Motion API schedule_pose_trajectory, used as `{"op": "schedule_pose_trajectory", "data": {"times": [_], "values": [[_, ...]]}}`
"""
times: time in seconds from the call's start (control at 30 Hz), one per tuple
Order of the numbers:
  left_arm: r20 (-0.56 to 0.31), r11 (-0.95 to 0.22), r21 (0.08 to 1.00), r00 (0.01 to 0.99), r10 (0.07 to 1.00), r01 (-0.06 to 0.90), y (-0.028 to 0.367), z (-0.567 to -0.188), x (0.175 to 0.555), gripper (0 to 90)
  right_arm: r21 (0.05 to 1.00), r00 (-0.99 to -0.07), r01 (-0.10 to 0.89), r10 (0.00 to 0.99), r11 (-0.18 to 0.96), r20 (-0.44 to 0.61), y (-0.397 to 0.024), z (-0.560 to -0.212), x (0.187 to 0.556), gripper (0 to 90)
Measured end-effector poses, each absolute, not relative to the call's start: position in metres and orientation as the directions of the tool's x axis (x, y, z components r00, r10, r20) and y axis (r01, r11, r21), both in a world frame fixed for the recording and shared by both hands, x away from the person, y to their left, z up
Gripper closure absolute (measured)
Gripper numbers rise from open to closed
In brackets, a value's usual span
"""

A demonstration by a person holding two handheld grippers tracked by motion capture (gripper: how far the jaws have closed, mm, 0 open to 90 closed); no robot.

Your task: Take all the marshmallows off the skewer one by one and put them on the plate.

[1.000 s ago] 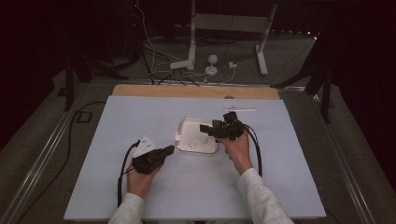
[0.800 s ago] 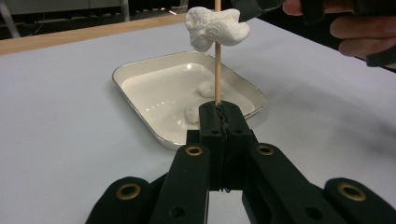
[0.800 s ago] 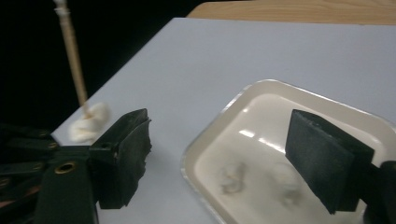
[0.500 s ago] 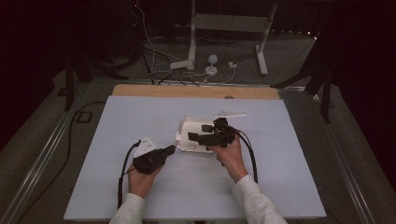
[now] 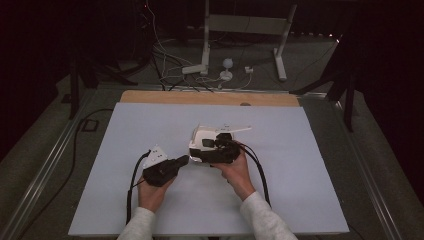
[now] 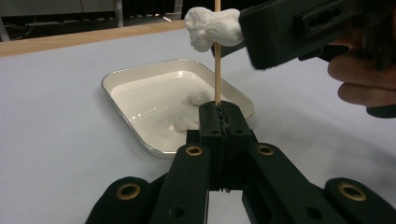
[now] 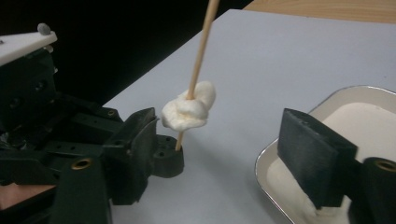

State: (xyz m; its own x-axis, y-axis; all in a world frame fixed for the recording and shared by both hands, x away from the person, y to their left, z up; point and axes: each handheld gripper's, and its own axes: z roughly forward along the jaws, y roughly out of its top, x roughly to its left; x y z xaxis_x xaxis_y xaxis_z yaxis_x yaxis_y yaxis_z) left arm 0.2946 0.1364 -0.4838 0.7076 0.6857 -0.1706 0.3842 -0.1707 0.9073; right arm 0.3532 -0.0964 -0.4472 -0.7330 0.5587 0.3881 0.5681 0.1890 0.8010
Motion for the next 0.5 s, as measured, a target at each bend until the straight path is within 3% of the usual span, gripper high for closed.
{"op": "schedule_pose_trajectory", "data": {"times": [0.2, 0.5], "values": [[-0.177, -0.162, 0.911, 0.715, 0.676, 0.379, 0.136, -0.483, 0.294, 90.0, 0.809, -0.755, 0.552, 0.533, 0.201, 0.382, -0.090, -0.450, 0.351, 39.6], [-0.180, -0.163, 0.912, 0.726, 0.663, 0.376, 0.133, -0.483, 0.294, 90.0, 0.796, -0.759, 0.573, 0.493, 0.194, 0.425, -0.085, -0.452, 0.351, 68.4]]}}
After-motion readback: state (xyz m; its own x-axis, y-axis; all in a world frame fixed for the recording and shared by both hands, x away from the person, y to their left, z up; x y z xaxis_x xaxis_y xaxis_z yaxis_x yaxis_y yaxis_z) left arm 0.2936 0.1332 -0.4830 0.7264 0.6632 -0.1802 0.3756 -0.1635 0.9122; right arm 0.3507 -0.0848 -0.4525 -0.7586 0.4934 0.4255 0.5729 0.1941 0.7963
